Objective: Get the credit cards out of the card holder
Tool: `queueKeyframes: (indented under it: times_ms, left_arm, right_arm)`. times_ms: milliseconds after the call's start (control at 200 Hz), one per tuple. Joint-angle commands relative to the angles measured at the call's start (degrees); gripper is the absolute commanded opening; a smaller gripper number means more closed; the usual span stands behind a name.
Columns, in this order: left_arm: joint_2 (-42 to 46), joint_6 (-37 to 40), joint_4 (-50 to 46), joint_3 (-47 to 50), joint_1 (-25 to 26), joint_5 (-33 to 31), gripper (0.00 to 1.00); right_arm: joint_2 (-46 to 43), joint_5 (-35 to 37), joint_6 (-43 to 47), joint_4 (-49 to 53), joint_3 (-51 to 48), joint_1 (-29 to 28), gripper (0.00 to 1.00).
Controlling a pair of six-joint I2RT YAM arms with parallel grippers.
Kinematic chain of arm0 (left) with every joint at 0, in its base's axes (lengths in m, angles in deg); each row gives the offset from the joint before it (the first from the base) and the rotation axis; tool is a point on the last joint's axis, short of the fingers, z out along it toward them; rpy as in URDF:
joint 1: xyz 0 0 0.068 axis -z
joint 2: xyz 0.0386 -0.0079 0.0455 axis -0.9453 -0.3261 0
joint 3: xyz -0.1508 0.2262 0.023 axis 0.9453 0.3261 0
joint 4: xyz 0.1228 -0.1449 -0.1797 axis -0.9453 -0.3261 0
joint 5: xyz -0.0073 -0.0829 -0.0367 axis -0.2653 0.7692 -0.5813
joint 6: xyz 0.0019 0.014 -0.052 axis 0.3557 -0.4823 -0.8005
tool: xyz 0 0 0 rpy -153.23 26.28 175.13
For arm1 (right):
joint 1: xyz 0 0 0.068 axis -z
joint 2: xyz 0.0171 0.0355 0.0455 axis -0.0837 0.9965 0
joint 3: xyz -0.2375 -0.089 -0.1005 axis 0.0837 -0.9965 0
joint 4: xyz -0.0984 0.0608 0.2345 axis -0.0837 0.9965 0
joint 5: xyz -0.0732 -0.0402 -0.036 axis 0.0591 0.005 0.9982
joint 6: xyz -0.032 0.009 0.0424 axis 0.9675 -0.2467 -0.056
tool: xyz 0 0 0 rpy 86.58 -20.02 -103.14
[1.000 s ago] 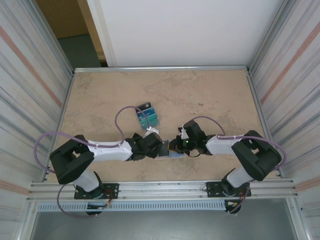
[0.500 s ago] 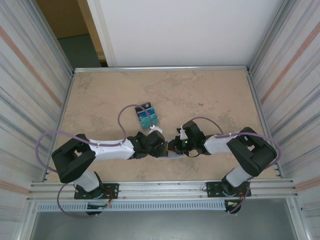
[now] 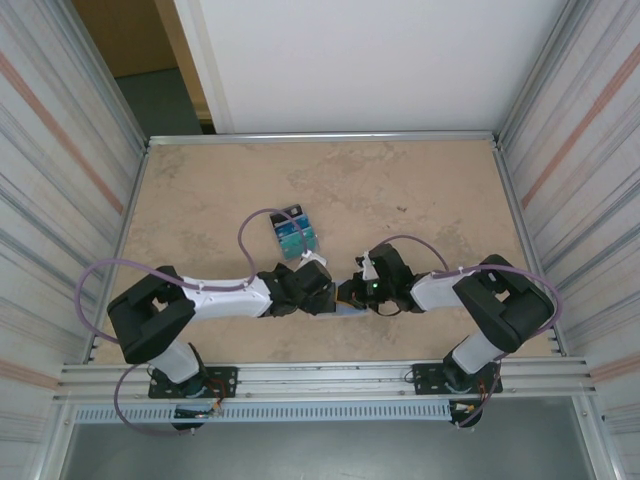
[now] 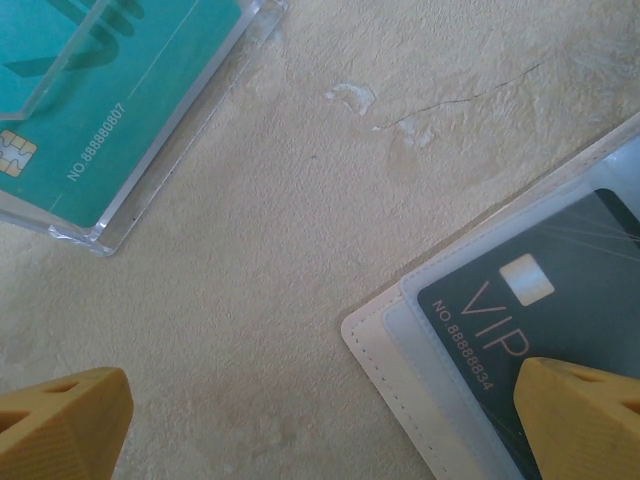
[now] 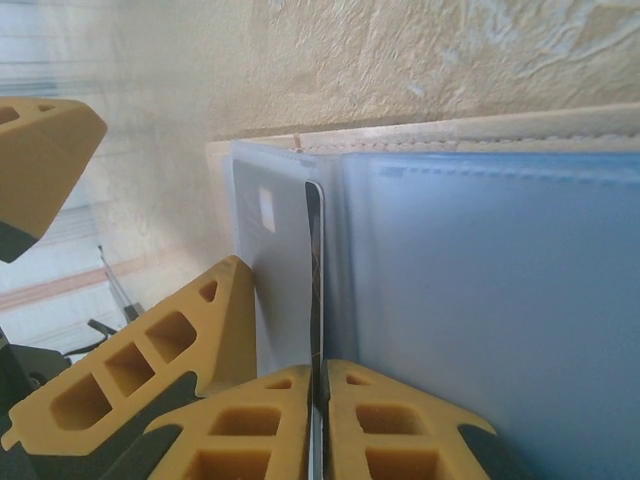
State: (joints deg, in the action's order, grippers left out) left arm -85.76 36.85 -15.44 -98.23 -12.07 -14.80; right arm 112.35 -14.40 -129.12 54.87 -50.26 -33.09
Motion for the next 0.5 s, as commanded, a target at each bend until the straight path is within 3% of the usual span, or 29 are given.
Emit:
queueKeyframes:
  times_ms: [0, 281, 496]
  left_arm:
    - [0.1, -0.6, -3.4, 0.3, 0.2, -0.2, 0.99]
    - [-0.5, -0.6, -3.7, 0.2, 0.1, -0.4, 0.99]
    - [-0.2, -0.6, -3.9, 0.1, 0.2, -0.5, 0.99]
  right_arm:
    - [0.2, -1.3, -0.7, -1.6, -0.5, 0.4, 0.1]
    - [-0.5, -1.3, -1.1, -2.3, -1.2, 0.7, 0.08]
    - [-1.1, -1.2, -1.1, -2.4, -1.5, 0.9, 0.0]
